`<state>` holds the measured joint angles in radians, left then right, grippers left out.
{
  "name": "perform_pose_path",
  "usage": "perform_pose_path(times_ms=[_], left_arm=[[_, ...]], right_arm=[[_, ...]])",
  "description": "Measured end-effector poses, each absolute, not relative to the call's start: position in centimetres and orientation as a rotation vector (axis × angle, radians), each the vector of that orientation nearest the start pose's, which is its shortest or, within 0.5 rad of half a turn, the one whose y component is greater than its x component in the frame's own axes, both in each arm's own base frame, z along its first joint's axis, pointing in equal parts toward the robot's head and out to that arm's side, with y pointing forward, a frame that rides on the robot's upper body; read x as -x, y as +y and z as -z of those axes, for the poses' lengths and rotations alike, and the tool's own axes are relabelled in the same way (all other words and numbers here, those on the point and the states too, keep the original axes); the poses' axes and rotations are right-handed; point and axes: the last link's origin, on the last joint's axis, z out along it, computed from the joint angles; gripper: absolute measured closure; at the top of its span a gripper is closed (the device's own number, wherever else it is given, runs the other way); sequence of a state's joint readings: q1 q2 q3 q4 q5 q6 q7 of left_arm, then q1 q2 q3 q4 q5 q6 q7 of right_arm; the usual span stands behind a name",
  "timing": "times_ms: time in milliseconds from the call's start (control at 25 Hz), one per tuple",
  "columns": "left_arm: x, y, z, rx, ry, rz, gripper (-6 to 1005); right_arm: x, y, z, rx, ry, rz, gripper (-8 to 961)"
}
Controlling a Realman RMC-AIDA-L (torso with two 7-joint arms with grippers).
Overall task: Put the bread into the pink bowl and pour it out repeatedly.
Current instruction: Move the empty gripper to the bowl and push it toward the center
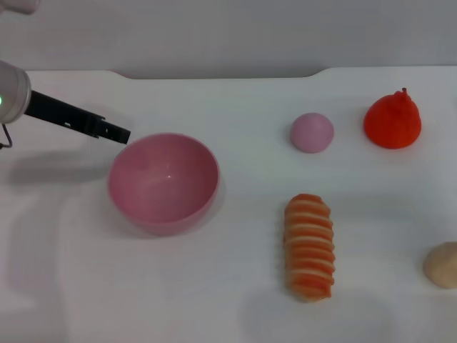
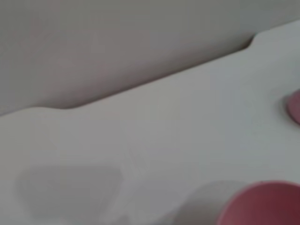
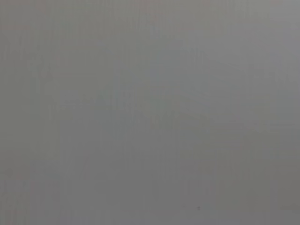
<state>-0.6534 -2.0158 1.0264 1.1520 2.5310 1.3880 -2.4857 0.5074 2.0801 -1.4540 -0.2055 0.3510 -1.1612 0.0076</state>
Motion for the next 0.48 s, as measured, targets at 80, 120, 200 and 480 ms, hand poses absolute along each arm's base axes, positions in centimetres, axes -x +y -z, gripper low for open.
perform_pose_path(times_ms=[80,120,200,480], left_arm=[[22.1,40.1,-5.5,2.371,-1.148,-0.134,276],[22.0,40.0,-5.4,2.376,-1.149,-0.137,276],[22.0,39.9,-5.2,2.381,-1.151,-0.139,276],[22.7,39.6,-4.4,2.370,-1.164,-0.182,276]], right_arm=[[-32.1,37.3,-5.8,1.274,0.398,-0.667,255],[-32.1,37.3,-5.8,1.274,0.398,-0.668,255],[-32.1,37.3,-5.8,1.274,0.397,-0.669,255],[-31.9,37.4,-5.6,1.285,0.392,-0.670,256]])
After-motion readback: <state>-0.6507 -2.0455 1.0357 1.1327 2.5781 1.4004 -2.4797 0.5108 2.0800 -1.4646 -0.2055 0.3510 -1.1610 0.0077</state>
